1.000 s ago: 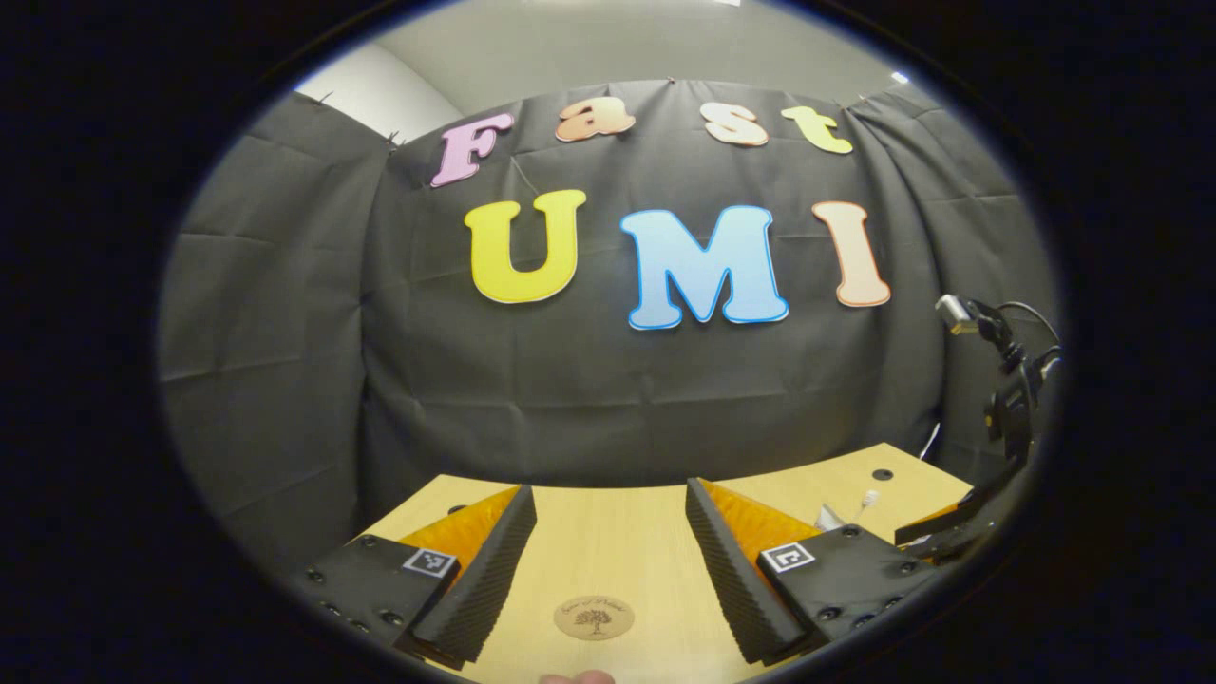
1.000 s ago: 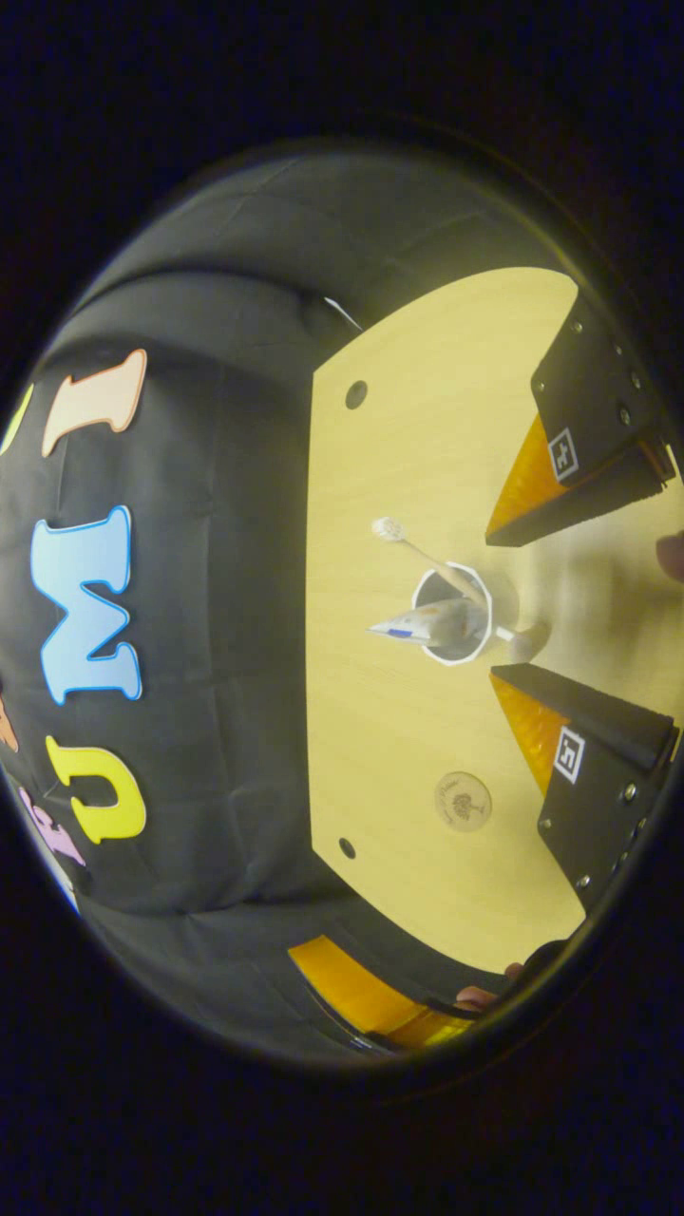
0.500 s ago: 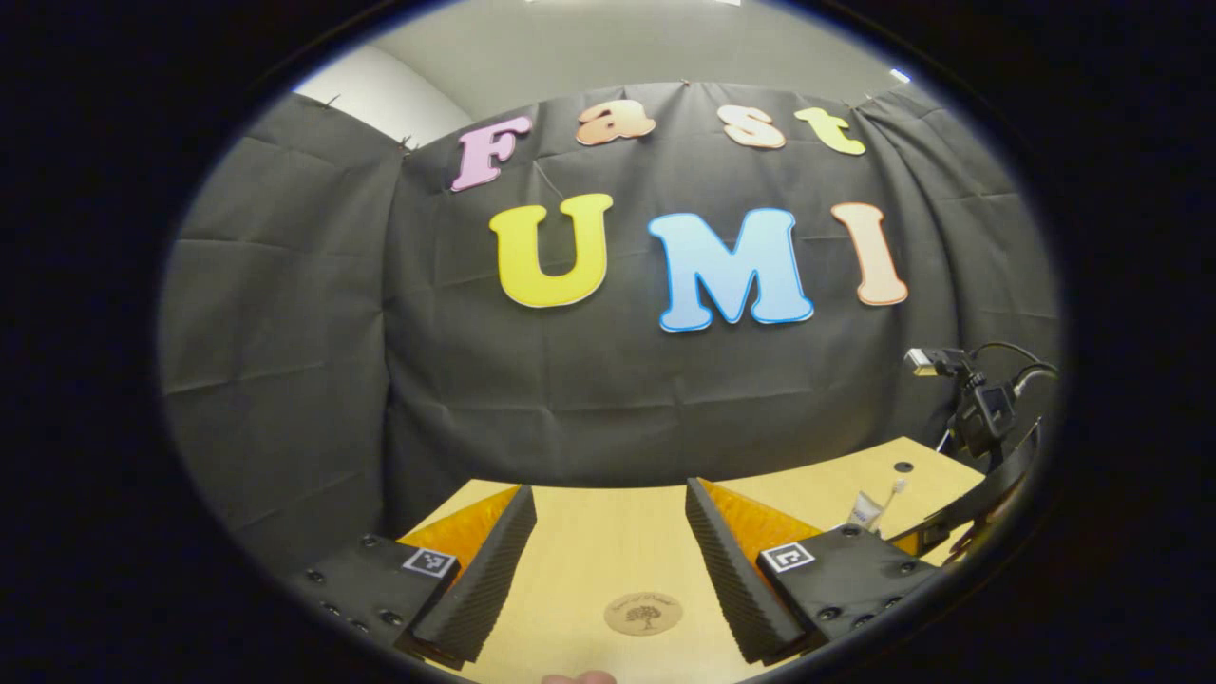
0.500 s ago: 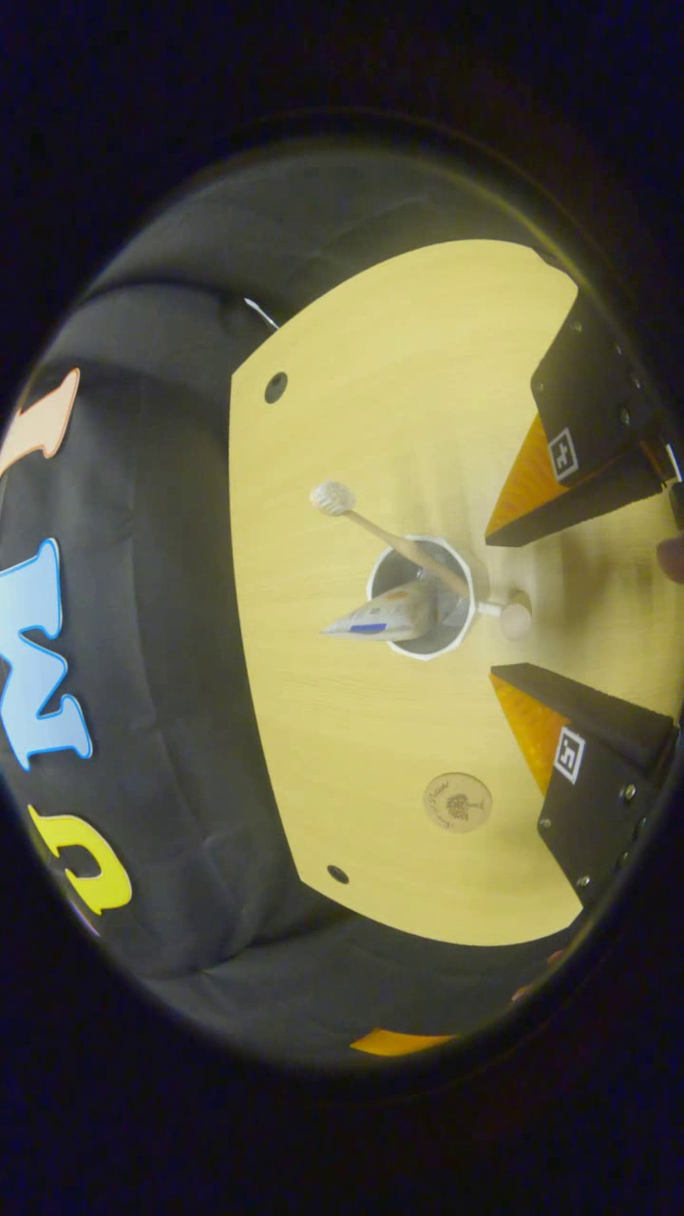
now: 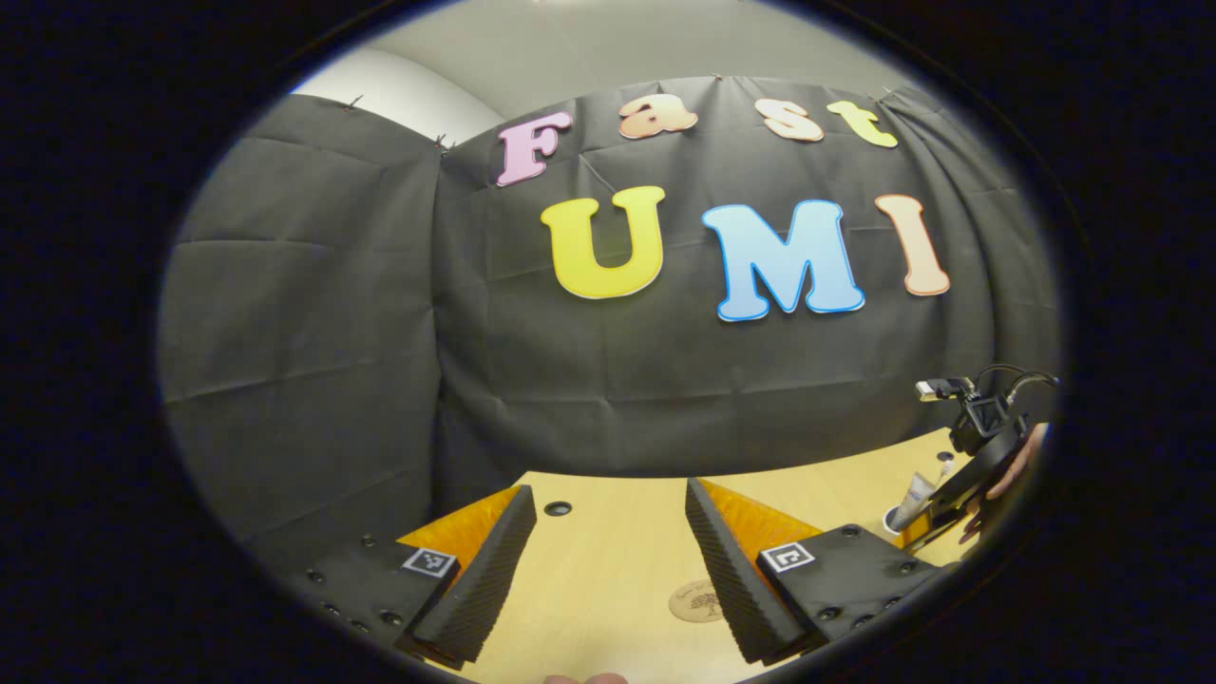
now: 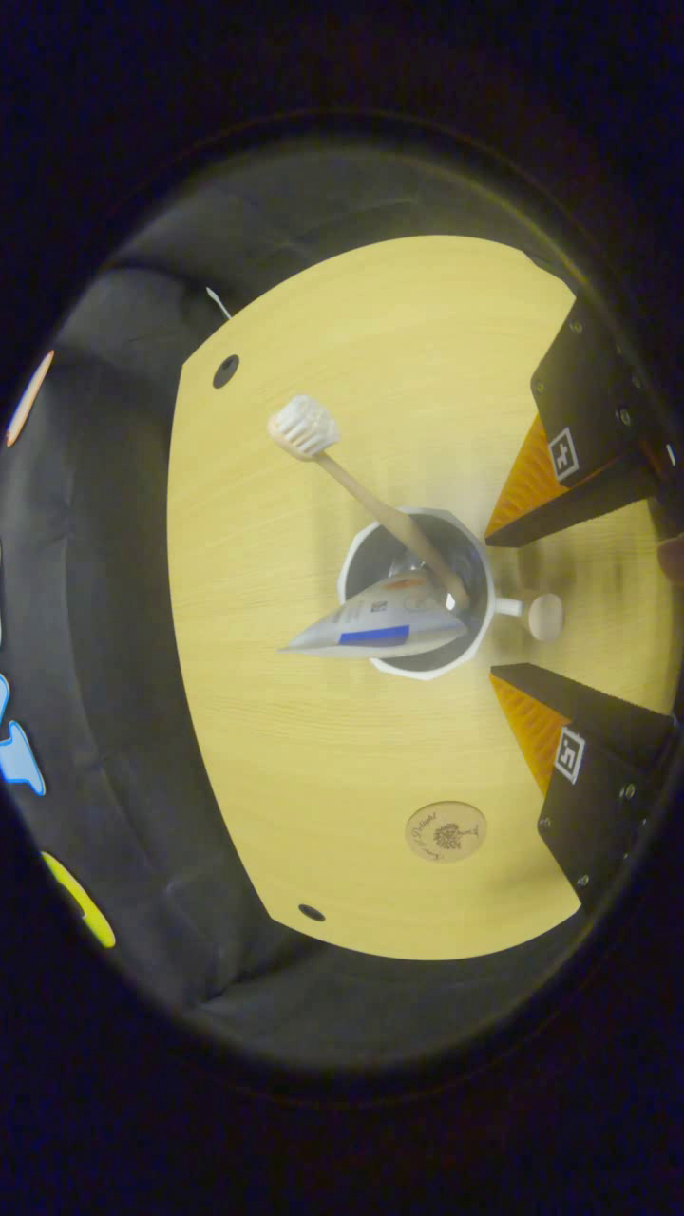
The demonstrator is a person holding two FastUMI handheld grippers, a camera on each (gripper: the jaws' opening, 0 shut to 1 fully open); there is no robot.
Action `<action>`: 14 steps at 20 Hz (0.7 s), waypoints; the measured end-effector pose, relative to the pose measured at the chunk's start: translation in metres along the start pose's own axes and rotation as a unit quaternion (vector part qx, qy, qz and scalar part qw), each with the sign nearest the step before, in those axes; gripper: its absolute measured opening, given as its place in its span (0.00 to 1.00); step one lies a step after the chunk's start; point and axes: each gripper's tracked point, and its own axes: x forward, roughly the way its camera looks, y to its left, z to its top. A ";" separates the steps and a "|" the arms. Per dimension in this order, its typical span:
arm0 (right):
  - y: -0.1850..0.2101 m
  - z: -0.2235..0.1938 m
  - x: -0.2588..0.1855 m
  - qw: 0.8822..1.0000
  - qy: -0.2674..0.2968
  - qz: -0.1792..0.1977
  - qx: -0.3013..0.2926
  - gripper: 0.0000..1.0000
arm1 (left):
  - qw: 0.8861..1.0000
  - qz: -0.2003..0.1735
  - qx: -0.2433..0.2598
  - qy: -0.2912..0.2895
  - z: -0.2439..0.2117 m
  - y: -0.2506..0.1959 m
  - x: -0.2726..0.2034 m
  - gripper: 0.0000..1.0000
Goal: Put the toothbrush and toothpaste on the desktop into the cup, then pick up the cup and place it on the coaster on the desktop.
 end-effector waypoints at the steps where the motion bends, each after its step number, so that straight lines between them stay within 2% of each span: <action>1: -0.001 0.000 0.003 1.000 0.012 -0.001 0.004 0.78 | 1.000 0.003 0.000 0.000 -0.001 0.003 0.000 1.00; 6: -0.004 -0.003 0.023 0.998 0.056 -0.008 0.015 0.76 | 1.000 0.011 0.011 0.005 -0.006 0.012 0.002 1.00; 9: -0.004 -0.003 0.030 0.998 0.065 -0.011 0.006 0.80 | 1.000 0.015 0.012 0.010 -0.010 0.017 0.003 1.00; 12: -0.004 -0.007 0.036 0.997 0.077 -0.015 -0.001 0.80 | 1.000 0.016 0.011 0.016 -0.014 0.019 0.005 1.00; 14: -0.006 -0.008 0.038 0.997 0.081 -0.020 -0.002 0.67 | 1.000 0.018 0.011 0.018 -0.017 0.021 0.006 1.00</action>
